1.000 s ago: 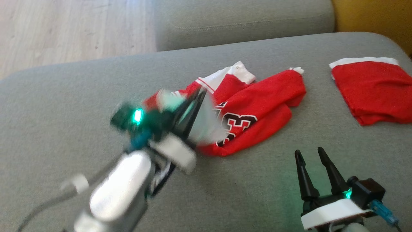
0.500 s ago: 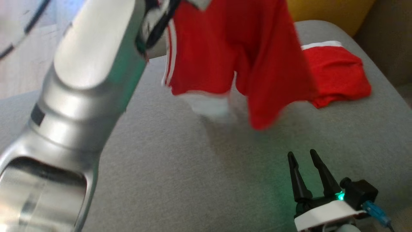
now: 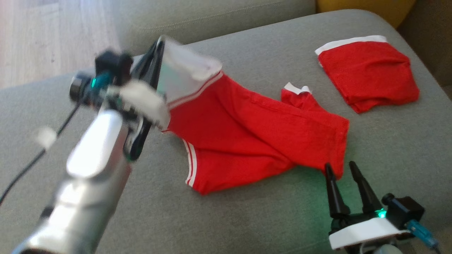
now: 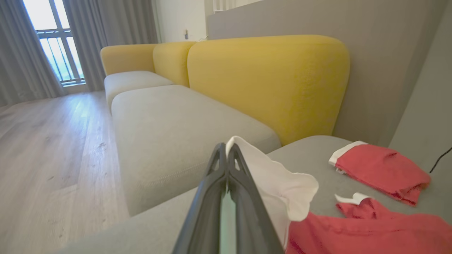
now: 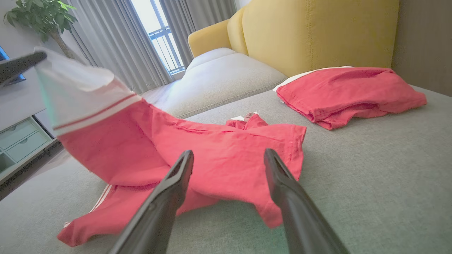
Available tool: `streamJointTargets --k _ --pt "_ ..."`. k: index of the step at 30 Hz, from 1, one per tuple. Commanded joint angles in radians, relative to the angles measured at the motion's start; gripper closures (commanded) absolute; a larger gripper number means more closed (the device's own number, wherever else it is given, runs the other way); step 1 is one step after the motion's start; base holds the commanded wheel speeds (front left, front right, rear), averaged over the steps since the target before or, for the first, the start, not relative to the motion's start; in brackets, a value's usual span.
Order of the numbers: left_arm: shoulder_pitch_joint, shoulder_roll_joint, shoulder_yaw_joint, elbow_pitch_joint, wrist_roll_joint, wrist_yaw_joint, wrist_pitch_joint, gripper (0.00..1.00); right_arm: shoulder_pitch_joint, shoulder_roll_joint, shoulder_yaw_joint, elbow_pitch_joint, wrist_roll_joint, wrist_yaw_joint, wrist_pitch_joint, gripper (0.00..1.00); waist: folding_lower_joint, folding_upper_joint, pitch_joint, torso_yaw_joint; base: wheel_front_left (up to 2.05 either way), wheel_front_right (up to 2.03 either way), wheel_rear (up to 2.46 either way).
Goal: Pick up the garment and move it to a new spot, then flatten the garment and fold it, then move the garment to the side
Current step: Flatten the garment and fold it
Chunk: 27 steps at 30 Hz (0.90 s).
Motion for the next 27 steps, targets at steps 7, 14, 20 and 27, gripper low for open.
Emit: streamJointTargets --k 7,14,20,27 --pt "0.169 0.108 0.075 -0.182 -0.042 0.034 -0.057 1.0 -0.048 -0.043 -0.032 -0.021 0.025 -0.001 -0.011 0.0 -0.0001 0.0 0.048 0.093 0.0 0.0 0.0" --pt "0.244 0.12 0.074 -0.3 -0.05 0.064 -0.056 1.0 -0.117 -0.123 -0.093 0.105 0.131 -0.001 -0.007 0.0 -0.0001 0.0 0.061 0.173 0.0 0.0 0.0" --pt "0.248 0.119 0.062 -0.357 -0.045 0.08 -0.044 1.0 -0.19 -0.195 -0.116 0.202 0.208 -0.001 0.074 0.0 -0.0001 0.0 0.073 0.205 0.0 0.0 0.0" --pt "0.247 0.117 0.051 -0.367 -0.042 0.085 -0.044 1.0 -0.235 -0.221 -0.069 0.24 0.259 -0.001 0.124 0.0 -0.0001 0.0 0.085 0.215 0.0 0.0 0.0"
